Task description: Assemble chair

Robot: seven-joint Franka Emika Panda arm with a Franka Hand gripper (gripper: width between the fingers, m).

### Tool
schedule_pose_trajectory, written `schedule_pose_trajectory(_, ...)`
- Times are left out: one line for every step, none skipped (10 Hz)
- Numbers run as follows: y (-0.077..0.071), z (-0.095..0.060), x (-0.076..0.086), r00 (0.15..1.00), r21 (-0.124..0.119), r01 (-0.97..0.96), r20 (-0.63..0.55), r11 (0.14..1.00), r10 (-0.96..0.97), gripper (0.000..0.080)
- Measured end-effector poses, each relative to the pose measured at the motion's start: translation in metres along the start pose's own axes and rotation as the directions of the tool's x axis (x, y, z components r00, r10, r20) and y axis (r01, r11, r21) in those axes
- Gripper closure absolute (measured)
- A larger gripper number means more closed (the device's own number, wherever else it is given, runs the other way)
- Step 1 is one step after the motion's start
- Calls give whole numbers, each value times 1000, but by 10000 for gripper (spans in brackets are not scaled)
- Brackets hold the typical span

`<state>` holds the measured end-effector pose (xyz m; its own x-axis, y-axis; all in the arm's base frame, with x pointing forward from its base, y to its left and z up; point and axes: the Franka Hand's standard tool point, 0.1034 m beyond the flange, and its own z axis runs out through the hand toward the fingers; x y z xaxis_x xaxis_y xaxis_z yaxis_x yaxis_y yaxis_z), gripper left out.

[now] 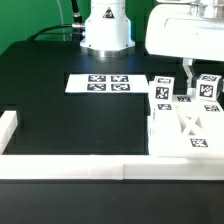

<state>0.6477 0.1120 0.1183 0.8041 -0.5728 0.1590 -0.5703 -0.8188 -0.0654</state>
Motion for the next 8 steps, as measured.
schedule_pose_trajectory(0, 0, 0, 998, 0, -64, 0, 998, 64, 512)
schedule_pose_trajectory(0, 0, 0, 994, 0, -109, 0, 994, 109, 512)
schedule_pose_trajectory(0, 0, -1, 982, 1, -188, 1, 982, 188, 511)
schedule_pose_trajectory(-1, 0, -1, 966, 1, -257, 2, 966, 257, 511)
schedule_pose_trajectory(-1, 0, -1, 949, 1, -316, 2, 949, 316, 511)
schedule_pose_trajectory(-1, 0, -1, 937, 1, -349, 2, 937, 349, 511)
schedule_pose_trajectory(0, 0, -1, 906, 1, -424, 3, 906, 424, 511)
schedule_pose_trajectory(0, 0, 0, 881, 1, -472, 3, 881, 472, 511)
